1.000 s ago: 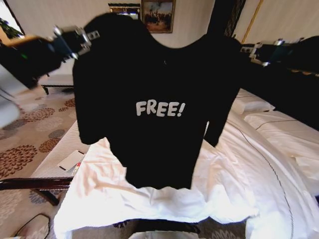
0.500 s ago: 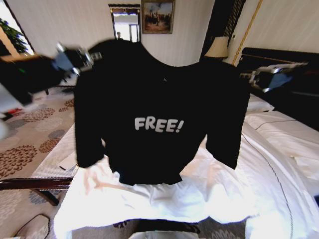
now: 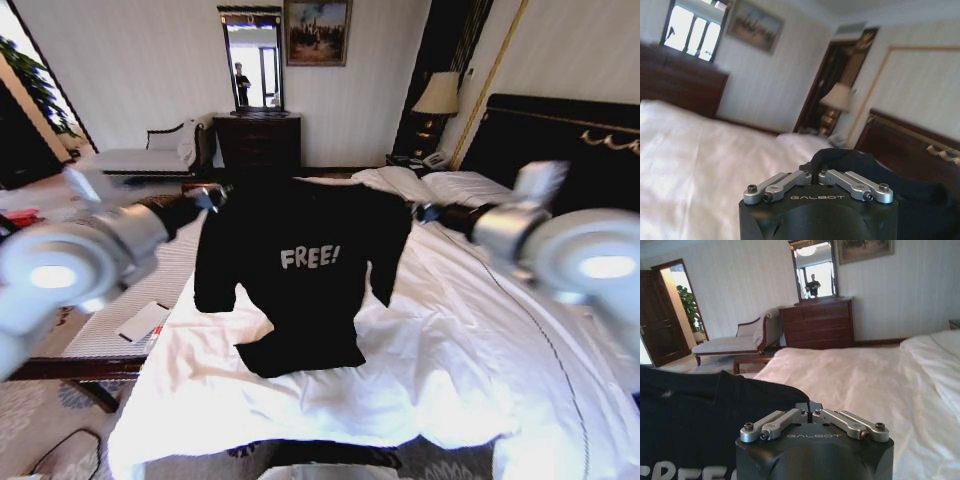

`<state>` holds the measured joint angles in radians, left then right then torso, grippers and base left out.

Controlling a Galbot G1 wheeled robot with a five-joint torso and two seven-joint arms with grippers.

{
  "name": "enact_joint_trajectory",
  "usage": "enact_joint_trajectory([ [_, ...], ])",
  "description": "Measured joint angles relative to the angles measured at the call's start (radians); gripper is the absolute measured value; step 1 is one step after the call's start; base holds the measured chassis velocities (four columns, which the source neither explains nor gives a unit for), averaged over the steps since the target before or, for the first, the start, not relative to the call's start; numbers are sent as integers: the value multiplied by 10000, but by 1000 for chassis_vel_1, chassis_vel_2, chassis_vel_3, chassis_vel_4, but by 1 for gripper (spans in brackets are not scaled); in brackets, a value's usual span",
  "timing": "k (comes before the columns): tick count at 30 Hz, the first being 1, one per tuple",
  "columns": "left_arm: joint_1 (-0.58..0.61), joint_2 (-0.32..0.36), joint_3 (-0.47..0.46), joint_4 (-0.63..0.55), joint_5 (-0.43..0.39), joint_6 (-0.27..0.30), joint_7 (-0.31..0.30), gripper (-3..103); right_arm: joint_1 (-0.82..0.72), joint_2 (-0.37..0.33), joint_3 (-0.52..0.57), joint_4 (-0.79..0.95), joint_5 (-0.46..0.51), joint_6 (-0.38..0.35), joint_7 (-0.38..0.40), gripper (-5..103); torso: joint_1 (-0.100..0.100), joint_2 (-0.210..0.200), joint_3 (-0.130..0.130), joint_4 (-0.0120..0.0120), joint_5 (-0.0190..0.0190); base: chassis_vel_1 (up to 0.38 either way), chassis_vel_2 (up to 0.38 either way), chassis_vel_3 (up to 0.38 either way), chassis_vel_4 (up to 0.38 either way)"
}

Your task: Fold the clothes on the bed.

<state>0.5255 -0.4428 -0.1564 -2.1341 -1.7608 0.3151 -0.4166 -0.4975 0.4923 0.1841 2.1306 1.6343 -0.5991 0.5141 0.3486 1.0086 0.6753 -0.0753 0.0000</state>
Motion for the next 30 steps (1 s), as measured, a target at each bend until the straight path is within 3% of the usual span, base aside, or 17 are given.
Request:
enact_joint_trajectory([
  [5,-160,-953,1209,1152,946,-3,198,0,348,809,-1119,-1274,-954,257,-532,0,1,-1,0,2,-3,0,0,0,0],
  [9,-259,-2186,2274,2493,2044,-70,455,0,413,1992,-2255,-2943,-2247,607,-1210,0,1,-1,0,0,1,0,0,0,0],
  [15,-307,-3044,2817,3745,2708,-150,703,0,478,2652,-2926,-4307,-3116,1055,-1946,0,0,-1,-1,1,-1,0,0,0,0],
  [18,-545,-3854,3106,5118,3238,-228,1086,0,805,3206,-3441,-5766,-3851,1587,-2650,0,-2,-1,-2,2,2,0,0,0,0],
  [24,-1178,-4829,3527,6636,3857,-333,1657,0,1581,4014,-3898,-7493,-4694,2154,-3235,0,1,-1,0,1,2,0,0,0,0],
  [30,-2451,-6332,3998,9763,4673,-454,2467,0,2587,5263,-4269,-10164,-5706,2844,-3766,0,-1,-1,-1,1,0,0,0,0,0],
])
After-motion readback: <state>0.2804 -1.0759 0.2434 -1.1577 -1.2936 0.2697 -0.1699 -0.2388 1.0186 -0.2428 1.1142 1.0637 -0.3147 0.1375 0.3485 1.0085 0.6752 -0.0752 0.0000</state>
